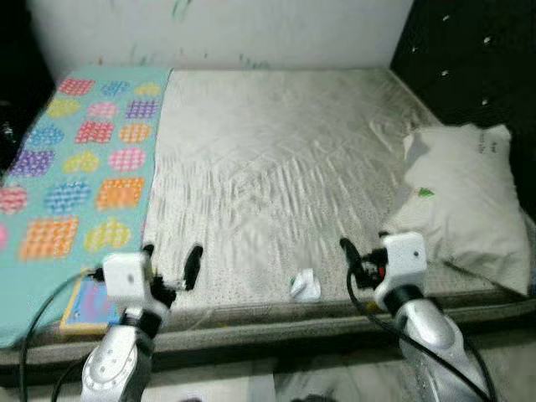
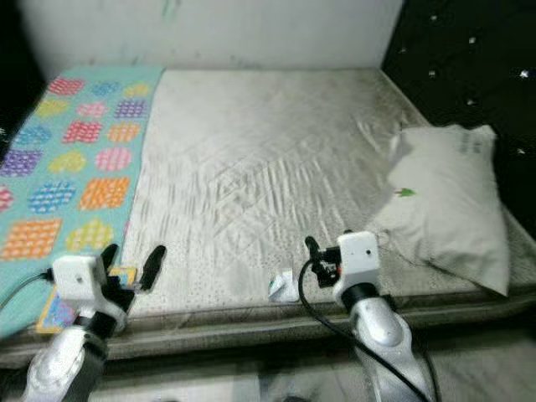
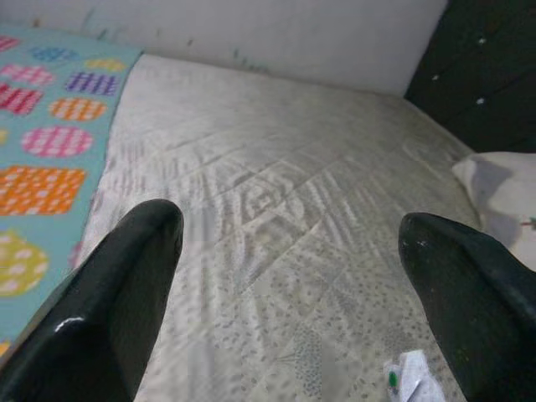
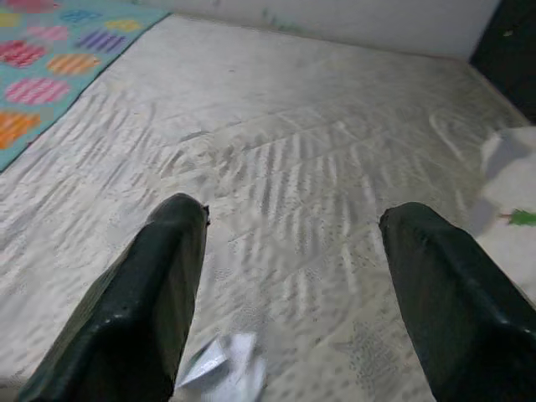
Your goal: Clean up the room
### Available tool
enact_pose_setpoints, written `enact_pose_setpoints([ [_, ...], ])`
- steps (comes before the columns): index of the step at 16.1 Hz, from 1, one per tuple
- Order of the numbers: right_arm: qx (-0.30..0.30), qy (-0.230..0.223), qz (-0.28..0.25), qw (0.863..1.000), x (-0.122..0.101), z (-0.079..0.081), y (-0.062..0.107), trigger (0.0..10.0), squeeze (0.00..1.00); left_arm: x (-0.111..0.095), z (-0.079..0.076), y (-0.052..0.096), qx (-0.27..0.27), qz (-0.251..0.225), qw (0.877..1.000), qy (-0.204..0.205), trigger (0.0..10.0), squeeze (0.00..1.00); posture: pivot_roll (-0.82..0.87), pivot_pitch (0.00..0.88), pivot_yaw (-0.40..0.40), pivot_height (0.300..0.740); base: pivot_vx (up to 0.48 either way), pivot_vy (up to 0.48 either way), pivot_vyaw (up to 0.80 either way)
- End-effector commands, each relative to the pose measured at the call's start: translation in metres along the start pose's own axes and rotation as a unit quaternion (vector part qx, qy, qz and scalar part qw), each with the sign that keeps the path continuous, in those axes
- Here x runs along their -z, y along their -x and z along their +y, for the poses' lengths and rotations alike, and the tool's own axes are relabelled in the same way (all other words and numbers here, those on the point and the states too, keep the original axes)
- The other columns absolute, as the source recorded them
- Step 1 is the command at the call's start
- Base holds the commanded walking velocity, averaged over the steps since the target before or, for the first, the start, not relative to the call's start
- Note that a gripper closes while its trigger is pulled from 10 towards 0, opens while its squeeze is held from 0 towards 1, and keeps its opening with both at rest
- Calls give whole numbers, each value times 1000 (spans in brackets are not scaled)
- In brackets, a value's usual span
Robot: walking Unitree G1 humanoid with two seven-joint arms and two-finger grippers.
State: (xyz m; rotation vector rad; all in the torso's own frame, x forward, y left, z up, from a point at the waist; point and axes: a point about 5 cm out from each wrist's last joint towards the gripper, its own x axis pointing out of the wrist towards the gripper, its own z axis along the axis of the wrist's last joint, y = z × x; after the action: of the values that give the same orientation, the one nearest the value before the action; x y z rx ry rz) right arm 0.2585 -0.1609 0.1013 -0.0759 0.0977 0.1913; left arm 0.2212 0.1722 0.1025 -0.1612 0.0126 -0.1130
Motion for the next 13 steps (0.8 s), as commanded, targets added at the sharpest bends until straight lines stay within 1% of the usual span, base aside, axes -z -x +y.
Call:
enact_pose_setpoints([
  [1, 6, 5, -3, 1000, -3, -3, 0, 10000, 0, 0, 1, 2, 2, 2, 1000, 3, 10000, 0, -19, 129, -62, 740, 0, 0, 0],
  [6, 2, 4, 1, 1000, -1, -2, -1, 10000, 0, 1, -2, 3, 13, 2, 1000, 11, 10000, 0, -15, 123, -69, 740, 0, 0, 0],
  [13, -2, 7, 1, 1000, 0, -1, -2, 10000, 0, 2, -3, 3, 20, 4, 1000, 9, 10000, 0, -13, 114, -71, 740, 0, 0, 0],
])
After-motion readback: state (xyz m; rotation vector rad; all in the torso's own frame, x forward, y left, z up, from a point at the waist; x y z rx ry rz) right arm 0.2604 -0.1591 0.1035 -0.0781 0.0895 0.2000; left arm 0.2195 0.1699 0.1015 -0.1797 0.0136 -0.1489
